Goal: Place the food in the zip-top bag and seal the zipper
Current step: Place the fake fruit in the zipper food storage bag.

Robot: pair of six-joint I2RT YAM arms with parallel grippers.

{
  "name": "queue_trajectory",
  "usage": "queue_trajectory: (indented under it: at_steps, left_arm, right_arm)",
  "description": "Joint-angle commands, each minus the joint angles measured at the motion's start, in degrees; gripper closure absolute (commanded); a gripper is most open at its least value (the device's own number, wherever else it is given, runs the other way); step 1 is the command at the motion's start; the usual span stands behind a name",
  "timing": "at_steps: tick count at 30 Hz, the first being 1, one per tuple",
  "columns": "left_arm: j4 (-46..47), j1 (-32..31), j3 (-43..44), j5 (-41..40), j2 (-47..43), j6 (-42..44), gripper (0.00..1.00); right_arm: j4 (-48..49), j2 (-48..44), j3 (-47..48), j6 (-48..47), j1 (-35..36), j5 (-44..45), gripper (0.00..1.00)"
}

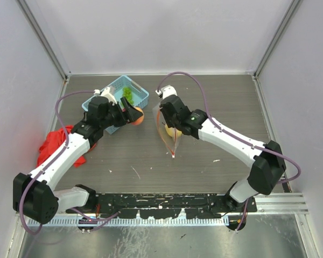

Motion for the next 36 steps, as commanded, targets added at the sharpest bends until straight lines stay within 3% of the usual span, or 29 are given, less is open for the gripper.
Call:
queue_trajectory:
  at_steps: [1,9,17,23,26,36]
  left_arm:
    - [2.71,-0.26,0.19,0.24,-2.26,-0.22,0.52]
    - [1.86,-0.35,0.66,0.88,-2.92,-0.31,0.52]
    - [0.63,-1.39,0.67,1.74,-7.06,-0.05,0.52]
    - [2.62,-3.63,-1.35,2.35,-11.62,-1.03,0.52]
    - [3.03,-4.41,-2.36,1.78,-12.45,-1.1,0.52]
    - [4.72,-4.5,-5.22,1.35,-11.31,-2.63,0.53]
  right_arm:
    - [-0.17,-4.65,-0.12,1.83,0.58,0.01,0.64]
    - [-1.14,-4.96,-0.52,2.53,1.09,0.11,0.72]
    - [0.02,-2.41,2.37,1.88,1.2,1.01,0.94]
    - [1.45,0.81,5.62,2.31,1.2,0.27,0.98]
    - [1.83,3.12,7.6,2.51,1.2,-1.69,0.96]
    - [0.13,5.01,8.06,4.48,1.72,-2.87,0.72]
